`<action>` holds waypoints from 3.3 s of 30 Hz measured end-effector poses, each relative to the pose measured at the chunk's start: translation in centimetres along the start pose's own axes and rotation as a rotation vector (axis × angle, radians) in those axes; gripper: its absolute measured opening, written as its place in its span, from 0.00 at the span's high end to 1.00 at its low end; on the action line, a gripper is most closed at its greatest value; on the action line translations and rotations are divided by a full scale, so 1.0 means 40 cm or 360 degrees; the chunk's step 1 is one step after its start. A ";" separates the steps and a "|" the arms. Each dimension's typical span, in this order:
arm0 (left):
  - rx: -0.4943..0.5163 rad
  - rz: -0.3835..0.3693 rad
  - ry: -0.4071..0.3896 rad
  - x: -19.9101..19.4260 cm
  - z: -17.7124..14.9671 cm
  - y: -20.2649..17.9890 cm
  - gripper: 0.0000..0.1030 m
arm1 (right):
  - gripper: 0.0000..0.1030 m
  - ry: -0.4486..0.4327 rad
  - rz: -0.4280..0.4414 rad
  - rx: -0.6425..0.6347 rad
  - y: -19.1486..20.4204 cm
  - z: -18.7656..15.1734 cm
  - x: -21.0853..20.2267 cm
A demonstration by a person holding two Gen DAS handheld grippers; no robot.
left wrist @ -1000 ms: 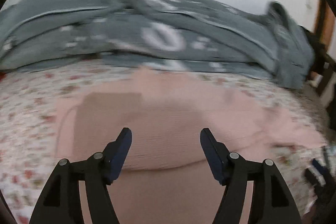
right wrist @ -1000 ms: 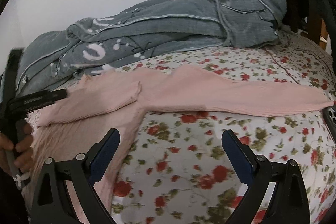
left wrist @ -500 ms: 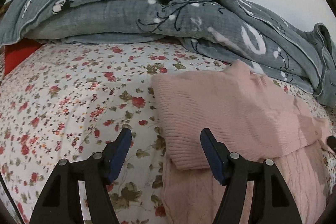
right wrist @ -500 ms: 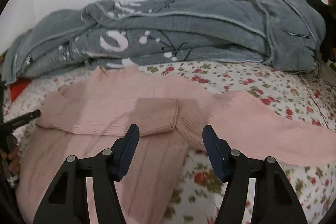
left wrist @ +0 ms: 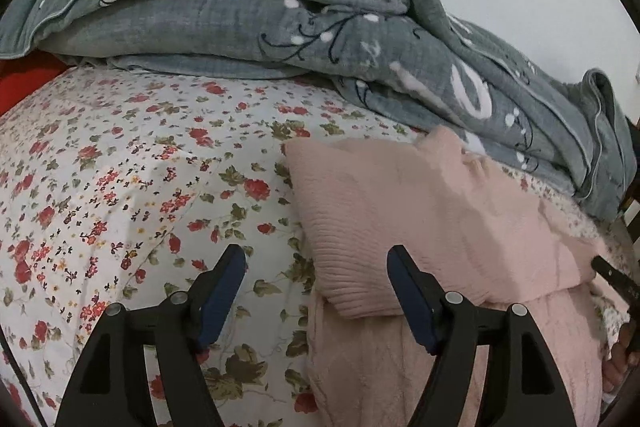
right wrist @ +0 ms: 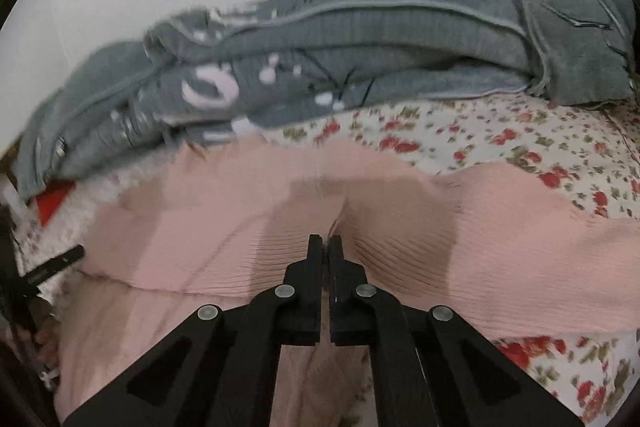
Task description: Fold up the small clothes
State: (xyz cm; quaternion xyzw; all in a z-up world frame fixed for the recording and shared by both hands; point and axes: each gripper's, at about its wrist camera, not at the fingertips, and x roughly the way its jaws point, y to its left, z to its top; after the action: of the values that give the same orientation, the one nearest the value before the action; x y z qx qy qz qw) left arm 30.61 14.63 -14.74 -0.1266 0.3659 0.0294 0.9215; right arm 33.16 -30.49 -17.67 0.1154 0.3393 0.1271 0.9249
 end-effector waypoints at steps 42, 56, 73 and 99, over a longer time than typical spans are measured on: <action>0.0211 0.0077 0.0148 0.062 -0.027 -0.056 0.24 | 0.41 -0.0132 -0.0711 0.0514 -0.515 -0.157 -0.368; 0.0194 0.0073 0.0156 0.064 -0.028 -0.053 0.22 | 0.46 -0.0125 -0.0642 0.0739 -0.647 -0.121 -0.327; 0.0187 0.0091 0.0149 0.057 -0.025 -0.056 0.21 | 0.94 -0.0339 -0.0933 0.0307 -0.456 0.038 -0.365; -0.0287 0.0172 0.0063 -0.031 0.041 0.184 0.21 | 0.94 -0.0100 0.0109 -0.0327 0.641 0.069 0.062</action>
State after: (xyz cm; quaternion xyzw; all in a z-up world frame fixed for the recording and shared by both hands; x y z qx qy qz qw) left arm 29.73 22.20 -14.31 -0.1897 0.3862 0.1092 0.8961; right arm 32.79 -5.96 -9.42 0.0355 0.2911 0.1889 0.9372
